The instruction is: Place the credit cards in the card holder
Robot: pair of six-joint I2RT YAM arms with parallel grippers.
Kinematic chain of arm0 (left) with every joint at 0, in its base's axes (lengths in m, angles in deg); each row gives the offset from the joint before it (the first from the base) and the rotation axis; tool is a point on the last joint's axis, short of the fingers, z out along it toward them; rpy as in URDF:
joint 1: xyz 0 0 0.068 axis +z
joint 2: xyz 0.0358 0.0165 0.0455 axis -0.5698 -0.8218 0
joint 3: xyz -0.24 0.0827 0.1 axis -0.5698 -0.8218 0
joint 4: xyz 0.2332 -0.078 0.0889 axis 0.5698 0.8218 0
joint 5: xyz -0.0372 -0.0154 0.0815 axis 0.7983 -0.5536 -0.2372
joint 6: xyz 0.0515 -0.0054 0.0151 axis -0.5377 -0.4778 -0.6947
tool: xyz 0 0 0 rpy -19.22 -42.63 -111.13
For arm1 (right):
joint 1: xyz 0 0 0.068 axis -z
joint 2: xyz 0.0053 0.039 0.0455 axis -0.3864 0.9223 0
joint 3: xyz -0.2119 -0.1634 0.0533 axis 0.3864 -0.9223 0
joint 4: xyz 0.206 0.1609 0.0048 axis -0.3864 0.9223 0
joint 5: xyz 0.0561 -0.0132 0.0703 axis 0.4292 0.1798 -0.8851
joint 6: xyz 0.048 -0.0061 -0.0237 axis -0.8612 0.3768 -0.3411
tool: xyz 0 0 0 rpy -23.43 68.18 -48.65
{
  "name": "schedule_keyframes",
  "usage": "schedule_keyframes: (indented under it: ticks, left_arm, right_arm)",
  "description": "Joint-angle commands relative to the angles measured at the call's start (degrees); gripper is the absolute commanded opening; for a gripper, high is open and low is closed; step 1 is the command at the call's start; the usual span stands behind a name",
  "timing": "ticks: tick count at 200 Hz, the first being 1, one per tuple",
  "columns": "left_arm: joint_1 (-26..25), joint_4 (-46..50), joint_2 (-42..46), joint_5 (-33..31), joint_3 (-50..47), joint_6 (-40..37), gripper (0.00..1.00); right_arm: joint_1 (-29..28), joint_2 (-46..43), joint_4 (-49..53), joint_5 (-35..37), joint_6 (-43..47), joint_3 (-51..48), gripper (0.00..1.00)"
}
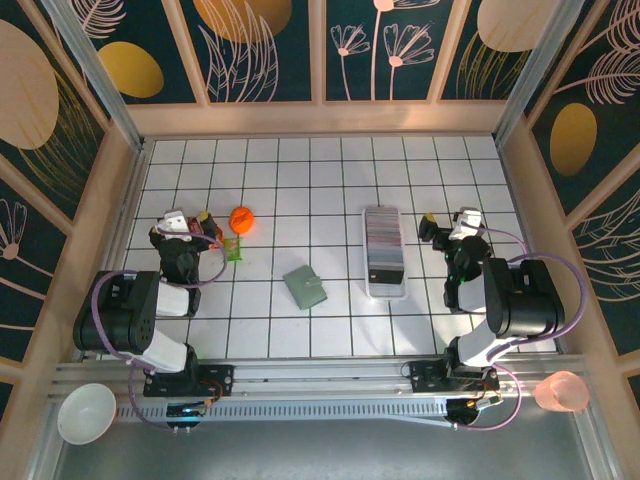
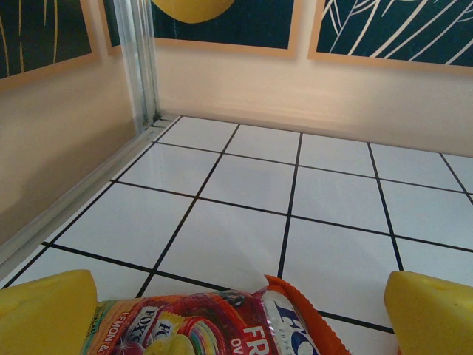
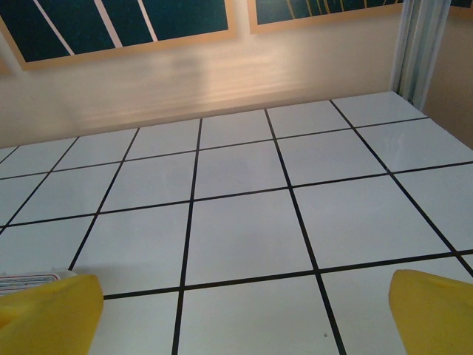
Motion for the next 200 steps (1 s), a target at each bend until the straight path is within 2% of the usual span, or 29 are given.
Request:
schedule_keyframes:
  ticks: [1, 32, 42, 52, 63, 74, 86, 93, 106, 115, 138, 145, 161, 181, 188, 195, 200]
  left_arm:
    - [0.4, -2.6, 0.2, 1.0, -0.1, -0.4, 0.99]
    - [0.4, -2.4, 1.2, 2.4, 0.0, -0.8, 0.99]
    - [0.4, 3.5, 4.3, 6.0, 1.7, -2.1, 0.99]
    - [0.4, 15.3, 9.2, 8.5, 5.5, -1.9, 0.99]
    - [0.4, 29.4, 14.6, 6.9, 10.7, 4.7, 0.99]
    - [0.4, 38.2, 19.5, 6.6, 14.1, 10.4, 0.99]
    - [0.4, 38.6, 24.3, 11.1, 13.4, 14.5, 0.99]
    - [0.4, 37.5, 26.8, 11.6, 11.9, 22.0, 0.99]
    - [0.4, 38.1, 32.2, 11.6, 9.3, 33.6, 0.99]
    - [0.4, 38.8, 35.4, 11.2, 6.9, 39.9, 0.99]
    - [0.4, 34.3, 42.7, 12.3, 0.2, 47.9, 0.99]
    - [0.4, 36.9, 44.6, 13.8, 0.2, 48.9, 0.99]
    - [0.4, 50.6, 46.8, 18.3, 5.0, 47.8, 0.95]
    - [0.2, 61.8, 45.5, 26.8, 9.9, 46.7, 0.87]
    - [-0.2, 63.8, 44.9, 29.1, 10.7, 47.3, 0.86]
    - [-1.7, 64.5, 44.6, 30.5, 11.0, 48.0, 0.79]
    - [-3.4, 64.9, 44.4, 30.6, 11.3, 48.4, 0.79]
  right_arm:
    - [-0.3, -0.2, -1.0, 1.3, -0.3, 0.6, 0.99]
    - [-1.6, -2.2, 0.1, 3.7, 0.3, 0.4, 0.99]
    - [-3.0, -6.2, 2.4, 6.8, 1.5, 0.1, 0.99]
    - [-4.9, -11.8, 8.2, 9.8, 2.2, 0.5, 0.99]
    - [-6.7, -18.4, 16.5, 13.0, 0.9, 2.1, 0.99]
    - [-6.9, -25.6, 28.6, 13.9, -4.2, 5.6, 0.99]
    - [-6.0, -31.0, 42.0, 13.1, -11.2, 10.3, 0.99]
    - [-5.4, -33.6, 52.6, 13.9, -17.8, 14.1, 0.99]
    - [-4.5, -35.5, 65.1, 18.3, -27.6, 18.6, 0.99]
    - [-3.3, -36.5, 68.9, 14.4, -27.5, 20.5, 0.99]
    - [-2.9, -40.7, 75.8, 6.0, -26.9, 23.2, 0.97]
    - [-2.9, -41.9, 77.8, 3.0, -26.5, 24.5, 0.97]
    - [-3.9, -43.9, 82.0, -4.0, -26.3, 27.3, 0.96]
    - [-9.1, -43.4, 87.7, -6.5, -26.8, 31.2, 0.87]
    - [-12.8, -42.6, 89.9, -5.0, -27.1, 32.4, 0.83]
    - [-16.9, -41.5, 91.3, -3.2, -27.2, 33.3, 0.80]
    - [-20.5, -40.6, 92.0, -1.8, -27.5, 33.7, 0.79]
